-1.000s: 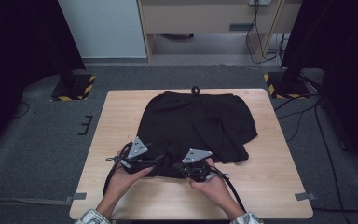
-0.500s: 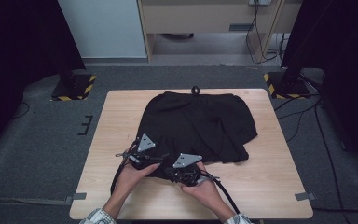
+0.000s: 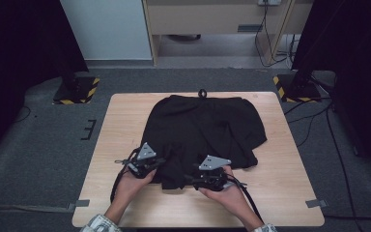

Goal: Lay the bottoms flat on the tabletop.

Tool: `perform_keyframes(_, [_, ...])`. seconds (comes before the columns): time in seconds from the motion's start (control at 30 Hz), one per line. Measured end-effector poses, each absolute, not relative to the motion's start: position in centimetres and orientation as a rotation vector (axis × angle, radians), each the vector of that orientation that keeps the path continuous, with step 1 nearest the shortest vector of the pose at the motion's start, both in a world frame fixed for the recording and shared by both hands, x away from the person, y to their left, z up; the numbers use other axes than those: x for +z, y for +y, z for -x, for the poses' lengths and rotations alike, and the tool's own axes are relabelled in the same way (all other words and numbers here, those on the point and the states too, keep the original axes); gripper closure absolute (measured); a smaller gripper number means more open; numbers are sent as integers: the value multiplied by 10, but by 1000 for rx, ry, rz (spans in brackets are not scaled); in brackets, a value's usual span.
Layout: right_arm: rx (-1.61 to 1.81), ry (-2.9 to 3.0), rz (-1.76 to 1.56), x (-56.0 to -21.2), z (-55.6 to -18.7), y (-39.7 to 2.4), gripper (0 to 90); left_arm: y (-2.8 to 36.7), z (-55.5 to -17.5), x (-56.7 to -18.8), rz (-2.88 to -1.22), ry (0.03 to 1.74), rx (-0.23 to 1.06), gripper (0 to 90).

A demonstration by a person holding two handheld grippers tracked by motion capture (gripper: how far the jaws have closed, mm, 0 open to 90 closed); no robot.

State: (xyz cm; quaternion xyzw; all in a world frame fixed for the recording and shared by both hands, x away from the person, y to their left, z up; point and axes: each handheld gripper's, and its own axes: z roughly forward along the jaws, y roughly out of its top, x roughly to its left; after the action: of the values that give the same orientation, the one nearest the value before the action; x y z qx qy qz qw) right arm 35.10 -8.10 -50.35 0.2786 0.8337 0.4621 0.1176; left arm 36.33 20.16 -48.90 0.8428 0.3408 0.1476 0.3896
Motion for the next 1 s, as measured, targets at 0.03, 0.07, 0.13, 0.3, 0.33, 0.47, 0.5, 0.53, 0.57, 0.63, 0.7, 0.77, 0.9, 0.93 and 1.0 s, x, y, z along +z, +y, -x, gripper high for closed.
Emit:
perform_keyframes(0.03, [1344, 2446, -824, -506, -352, -82, 457, 206, -358, -488, -2142, 865, 372, 880])
perform_keyframes(0.07, [1313, 2474, -813, -512, -353, -80, 465, 219, -342, -486, -2135, 859, 350, 877])
perform_keyframes(0.13, [1291, 2488, -805, -517, -353, -76, 468, 227, -331, -485, -2146, 858, 351, 872])
perform_keyframes(0.3, [1252, 2515, -803, -528, -357, -64, 449, 243, -325, -484, -2187, 890, 448, 874])
perform_keyframes(0.33, [1254, 2522, -808, -528, -357, -63, 452, 243, -325, -484, -2187, 890, 448, 874])
perform_keyframes(0.47, [1285, 2536, -771, -526, -353, -55, 463, 258, -334, -493, -2192, 945, 469, 871])
perform_keyframes(0.5, [1285, 2536, -771, -526, -353, -55, 463, 258, -334, -493, -2192, 945, 469, 869])
perform_keyframes(0.53, [1281, 2545, -756, -526, -352, -51, 454, 259, -337, -497, -2211, 960, 456, 868])
perform_keyframes(0.57, [1281, 2545, -756, -526, -352, -51, 454, 259, -337, -497, -2211, 960, 456, 867])
perform_keyframes(0.63, [1266, 2539, -759, -527, -355, -48, 451, 258, -339, -500, -2237, 960, 428, 867])
perform_keyframes(0.7, [1271, 2532, -783, -526, -359, -46, 459, 256, -337, -502, -2263, 963, 411, 865])
perform_keyframes(0.77, [1280, 2512, -813, -525, -364, -45, 470, 254, -336, -503, -2279, 947, 399, 864])
perform_keyframes(0.9, [1298, 2477, -855, -521, -373, -40, 499, 249, -337, -507, -2315, 925, 379, 856])
perform_keyframes(0.93, [1312, 2468, -876, -517, -379, -36, 483, 248, -336, -507, -2313, 916, 368, 853])
perform_keyframes(1.0, [1323, 2448, -903, -515, -387, -31, 455, 247, -336, -507, -2307, 905, 360, 851])
